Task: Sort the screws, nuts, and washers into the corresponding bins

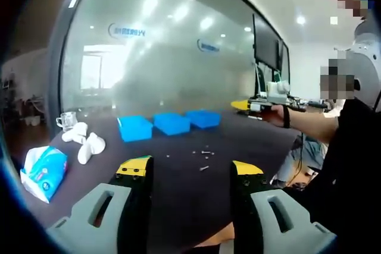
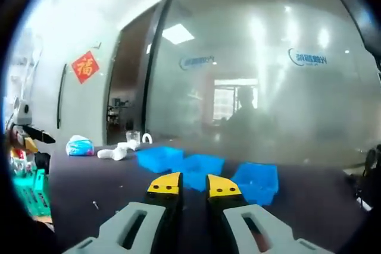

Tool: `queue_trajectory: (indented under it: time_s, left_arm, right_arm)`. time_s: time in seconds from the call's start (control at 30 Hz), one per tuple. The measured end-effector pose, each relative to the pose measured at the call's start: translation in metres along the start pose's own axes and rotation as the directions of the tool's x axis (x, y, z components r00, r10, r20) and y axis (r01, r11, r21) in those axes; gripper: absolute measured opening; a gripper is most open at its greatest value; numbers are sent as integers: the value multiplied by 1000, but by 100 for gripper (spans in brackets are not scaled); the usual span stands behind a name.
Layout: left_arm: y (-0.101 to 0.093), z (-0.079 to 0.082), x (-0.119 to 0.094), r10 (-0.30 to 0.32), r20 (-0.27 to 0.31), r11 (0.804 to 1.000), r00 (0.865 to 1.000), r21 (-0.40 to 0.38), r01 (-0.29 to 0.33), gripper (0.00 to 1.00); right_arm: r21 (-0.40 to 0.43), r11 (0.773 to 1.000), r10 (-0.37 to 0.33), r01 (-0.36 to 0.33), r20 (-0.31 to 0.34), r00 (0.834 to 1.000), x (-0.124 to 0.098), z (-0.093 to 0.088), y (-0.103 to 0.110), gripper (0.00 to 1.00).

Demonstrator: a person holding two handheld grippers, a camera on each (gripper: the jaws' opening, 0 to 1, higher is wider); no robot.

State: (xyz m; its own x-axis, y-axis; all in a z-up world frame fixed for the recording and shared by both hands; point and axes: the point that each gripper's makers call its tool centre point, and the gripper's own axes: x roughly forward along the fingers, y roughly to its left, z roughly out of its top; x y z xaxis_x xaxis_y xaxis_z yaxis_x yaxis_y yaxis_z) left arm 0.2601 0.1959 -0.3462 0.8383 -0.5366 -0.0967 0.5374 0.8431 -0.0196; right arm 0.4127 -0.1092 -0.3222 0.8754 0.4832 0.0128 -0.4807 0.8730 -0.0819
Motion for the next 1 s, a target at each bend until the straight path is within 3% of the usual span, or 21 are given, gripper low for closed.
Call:
queue_trajectory:
  time_s: [0.23,0.43,0.73,1.0]
  left_arm:
    - [-4,2,3,-10,-6,1000,1000,10,10,51]
    - [-8,3,7,-20,-6,1000,1000,13,20,51]
    - [-12,2,10,-29,-13,999,999,19,29,51]
    - [-11,2,9,-27,-14,999,1000,19,27,51]
  right_arm:
    - [37,999,31,-33,34,999,-45,4,18,19]
    - [60,997,46,-47,31,998,-75,-2,28,27]
    - [74,997,10,-14,53,999,-110,-3,22,38]
    - [93,995,-24,19,54,998,-135,-4,15,41]
